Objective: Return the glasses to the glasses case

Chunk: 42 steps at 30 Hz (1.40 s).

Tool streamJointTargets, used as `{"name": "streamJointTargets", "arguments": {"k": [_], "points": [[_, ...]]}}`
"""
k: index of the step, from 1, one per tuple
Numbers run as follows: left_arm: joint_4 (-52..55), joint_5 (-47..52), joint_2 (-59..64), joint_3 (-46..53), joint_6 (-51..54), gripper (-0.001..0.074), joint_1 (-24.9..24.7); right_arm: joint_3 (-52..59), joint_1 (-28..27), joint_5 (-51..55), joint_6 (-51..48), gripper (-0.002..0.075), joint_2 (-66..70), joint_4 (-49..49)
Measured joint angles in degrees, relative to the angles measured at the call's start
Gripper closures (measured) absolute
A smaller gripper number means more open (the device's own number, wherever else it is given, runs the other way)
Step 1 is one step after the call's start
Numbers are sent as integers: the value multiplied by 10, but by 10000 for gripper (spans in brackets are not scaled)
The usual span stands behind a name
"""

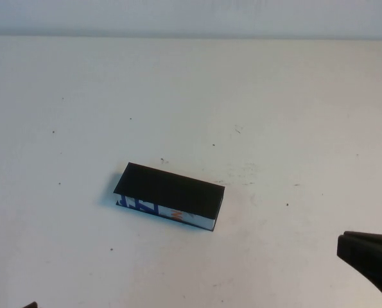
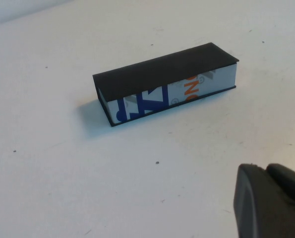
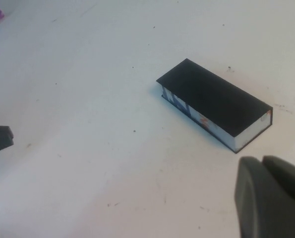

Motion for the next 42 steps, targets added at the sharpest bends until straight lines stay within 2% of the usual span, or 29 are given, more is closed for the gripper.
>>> {"name": "streamJointTargets", "arguments": {"k": [8, 12, 15, 20, 22, 26, 34, 42], "points": [[0, 0, 0, 0, 0, 736, 0, 0, 0, -1, 7, 737, 0, -77], [0, 1, 0, 0, 0, 736, 0, 11, -13, -9, 87, 737, -4, -165], [0, 1, 0, 0, 0, 736, 0, 49, -86, -36, 139, 737, -16, -203], [0, 2, 0, 0, 0, 736, 0, 175, -272, -154, 156, 737, -79, -220], [0, 2, 0, 0, 0, 736, 0, 225, -329, -201, 157, 737, -120, -222], [0, 2, 0, 0, 0, 736, 0, 302, -402, -226, 161, 737, -212, -224], [0, 2, 0, 0, 0, 736, 0, 320, -417, -161, 163, 737, -329, -208], [0, 2, 0, 0, 0, 736, 0, 320, -398, -158, 163, 737, -337, -204]]}}
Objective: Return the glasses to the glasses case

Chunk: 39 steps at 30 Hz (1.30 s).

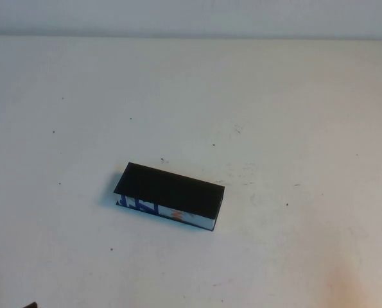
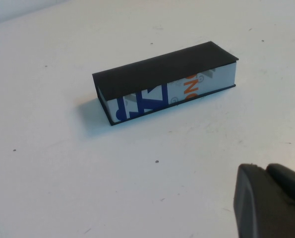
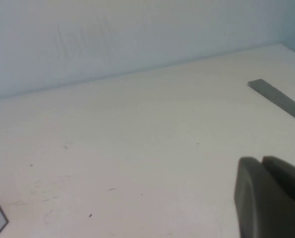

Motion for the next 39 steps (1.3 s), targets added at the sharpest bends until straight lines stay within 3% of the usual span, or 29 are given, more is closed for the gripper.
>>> {"name": "streamJointTargets", "arguments": {"k": [7, 12, 15, 39], "points": [[0, 0, 0, 0, 0, 736, 0, 0, 5, 12, -28, 737, 0, 19], [0, 0, 0, 0, 0, 736, 0, 0, 5, 71, -273, 737, 0, 221], [0, 0, 0, 0, 0, 736, 0, 0, 5, 111, -344, 737, 0, 272], [0, 0, 0, 0, 0, 736, 0, 0, 5, 127, -369, 737, 0, 306]]}}
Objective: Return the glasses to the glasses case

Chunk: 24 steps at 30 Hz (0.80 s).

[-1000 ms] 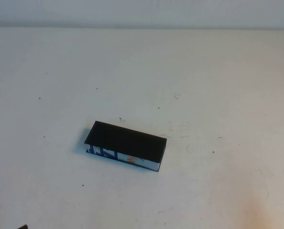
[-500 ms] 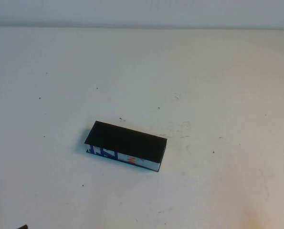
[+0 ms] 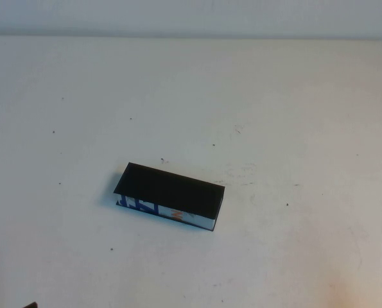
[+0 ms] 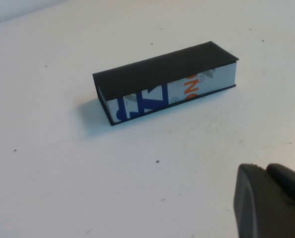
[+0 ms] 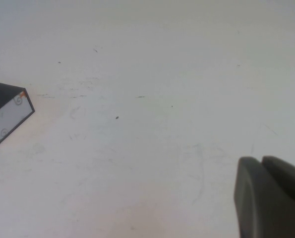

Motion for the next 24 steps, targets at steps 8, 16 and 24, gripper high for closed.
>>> {"name": "streamJointTargets", "arguments": {"k": [8, 16, 24], "points": [[3, -79, 0, 1, -19, 736, 145, 0, 0, 0, 0, 737, 0, 0], [3, -57, 0, 1, -47, 736, 333, 0, 0, 1, 0, 737, 0, 0], [7, -2, 0, 1, -49, 736, 360, 0, 0, 1, -1, 737, 0, 1]]}}
